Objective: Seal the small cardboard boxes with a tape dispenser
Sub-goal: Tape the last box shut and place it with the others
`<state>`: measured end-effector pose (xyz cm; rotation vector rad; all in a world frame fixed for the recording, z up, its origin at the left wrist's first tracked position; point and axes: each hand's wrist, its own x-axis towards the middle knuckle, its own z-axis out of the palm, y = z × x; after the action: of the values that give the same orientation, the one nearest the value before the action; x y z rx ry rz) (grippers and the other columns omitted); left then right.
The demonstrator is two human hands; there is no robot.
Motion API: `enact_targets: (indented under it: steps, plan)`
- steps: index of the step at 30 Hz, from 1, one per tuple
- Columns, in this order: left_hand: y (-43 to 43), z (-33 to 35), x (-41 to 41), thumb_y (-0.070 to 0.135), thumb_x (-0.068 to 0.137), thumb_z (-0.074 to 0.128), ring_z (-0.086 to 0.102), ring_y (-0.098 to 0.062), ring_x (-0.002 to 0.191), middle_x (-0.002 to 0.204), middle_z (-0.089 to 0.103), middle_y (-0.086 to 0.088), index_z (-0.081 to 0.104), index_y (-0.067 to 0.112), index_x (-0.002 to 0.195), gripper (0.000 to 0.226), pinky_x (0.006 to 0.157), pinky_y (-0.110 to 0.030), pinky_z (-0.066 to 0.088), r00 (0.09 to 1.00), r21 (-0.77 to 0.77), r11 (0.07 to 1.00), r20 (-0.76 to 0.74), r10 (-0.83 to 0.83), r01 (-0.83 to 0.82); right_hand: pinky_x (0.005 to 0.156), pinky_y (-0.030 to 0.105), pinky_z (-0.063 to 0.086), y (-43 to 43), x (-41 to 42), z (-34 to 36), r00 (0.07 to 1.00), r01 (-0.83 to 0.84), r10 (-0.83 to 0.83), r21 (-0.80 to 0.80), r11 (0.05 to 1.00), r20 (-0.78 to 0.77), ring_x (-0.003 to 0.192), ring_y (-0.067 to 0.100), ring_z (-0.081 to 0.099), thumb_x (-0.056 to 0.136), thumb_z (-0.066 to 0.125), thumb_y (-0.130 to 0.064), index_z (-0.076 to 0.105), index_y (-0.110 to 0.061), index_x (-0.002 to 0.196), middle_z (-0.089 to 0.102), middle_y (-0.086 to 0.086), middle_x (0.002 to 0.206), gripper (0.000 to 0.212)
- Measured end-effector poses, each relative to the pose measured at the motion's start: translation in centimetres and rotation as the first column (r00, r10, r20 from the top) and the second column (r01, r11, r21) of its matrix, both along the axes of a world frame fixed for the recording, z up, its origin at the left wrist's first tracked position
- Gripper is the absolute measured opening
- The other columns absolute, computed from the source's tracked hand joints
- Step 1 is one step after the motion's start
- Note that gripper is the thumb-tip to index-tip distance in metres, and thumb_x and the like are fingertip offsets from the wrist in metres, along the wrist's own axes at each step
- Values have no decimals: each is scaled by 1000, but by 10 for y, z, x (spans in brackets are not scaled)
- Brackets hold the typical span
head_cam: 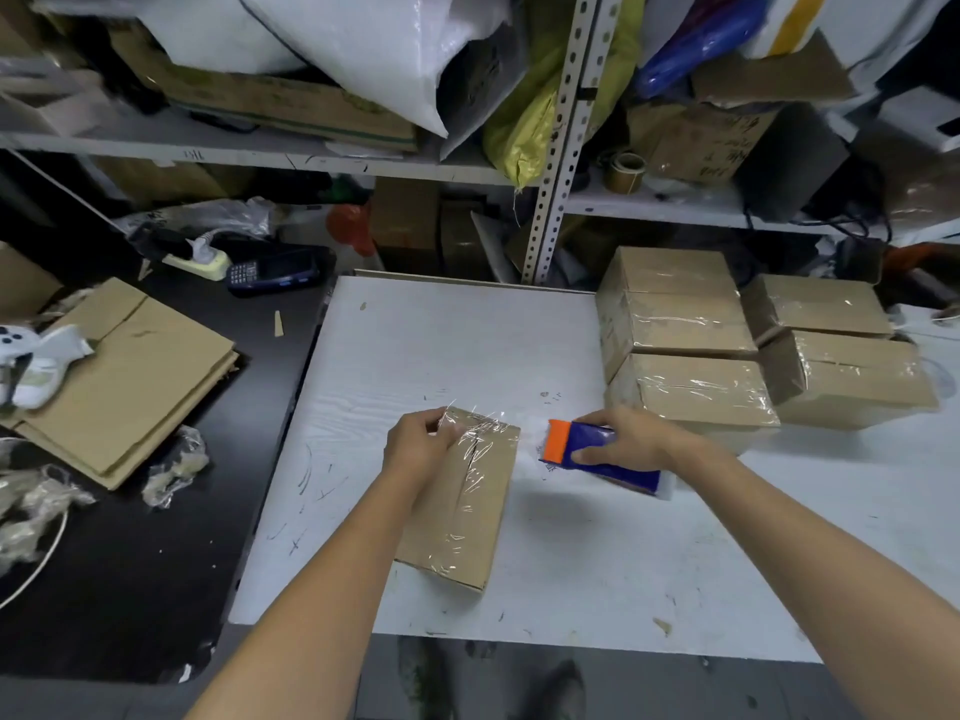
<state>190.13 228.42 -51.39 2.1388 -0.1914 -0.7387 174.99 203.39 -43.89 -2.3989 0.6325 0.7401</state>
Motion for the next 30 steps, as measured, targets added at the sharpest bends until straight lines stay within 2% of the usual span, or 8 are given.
enact_targets:
  steps: [2,6,10,12,18,21,27,30]
  plan:
    - [1,0,0,44,85,70,64,-11,102,101,72,11,73,31,114,32,87,-30,50,1000,3,1000,3,-1,1,86,34,52,16,10,-11,1000,-17,17,-34,999,9,101,17,60,83,66,-62,54,-38,136,66,-7,119,59]
    - [0,0,0,43,84,71,65,-11,98,92,70,13,75,34,108,27,87,-32,51,1000,-5,1000,8,-12,12,82,33,53,33,19,-12,998,-58,61,-139,989,18,91,16,57,85,63,-59,52,-42,136,64,-7,121,55]
    - [0,-1,-1,52,74,67,65,-9,99,95,72,13,75,39,106,35,89,-34,53,1000,-7,1000,4,-29,29,87,37,53,39,12,-15,998,-54,60,-182,982,24,111,22,58,88,61,-56,49,-39,139,62,-3,128,55]
    - [-2,2,-2,51,75,68,65,-8,100,96,72,14,74,40,107,34,90,-35,53,1000,-12,1000,1,-28,28,88,37,52,41,10,-16,999,-30,36,-183,983,32,113,23,58,88,61,-54,50,-37,139,62,-2,128,55]
    - [-3,10,-9,39,85,71,65,-12,101,98,73,11,74,36,111,27,91,-34,52,999,-14,999,6,-33,33,75,31,47,48,9,-29,999,11,3,-285,958,47,109,27,60,89,59,-51,54,-32,132,64,2,123,48]
    - [-4,13,-19,37,88,68,63,-10,102,95,70,19,73,36,112,24,85,-29,48,999,-38,998,6,-47,48,73,30,46,52,-1,-44,998,37,-16,-320,947,68,109,28,60,90,58,-49,50,-32,134,63,3,123,48]
    - [-4,20,-26,34,90,64,62,-11,96,87,67,24,65,52,85,19,82,-27,46,999,-54,998,23,-33,34,78,35,51,46,-25,-64,989,128,-97,-305,944,114,107,30,62,97,49,-52,33,-35,146,66,4,121,54]
    - [-2,15,-28,35,92,62,62,-9,103,96,68,20,70,44,107,19,83,-25,44,999,-65,997,2,-34,35,74,35,50,50,-30,-75,982,145,-109,-247,958,153,98,30,63,102,40,-48,24,-37,150,67,6,116,52]
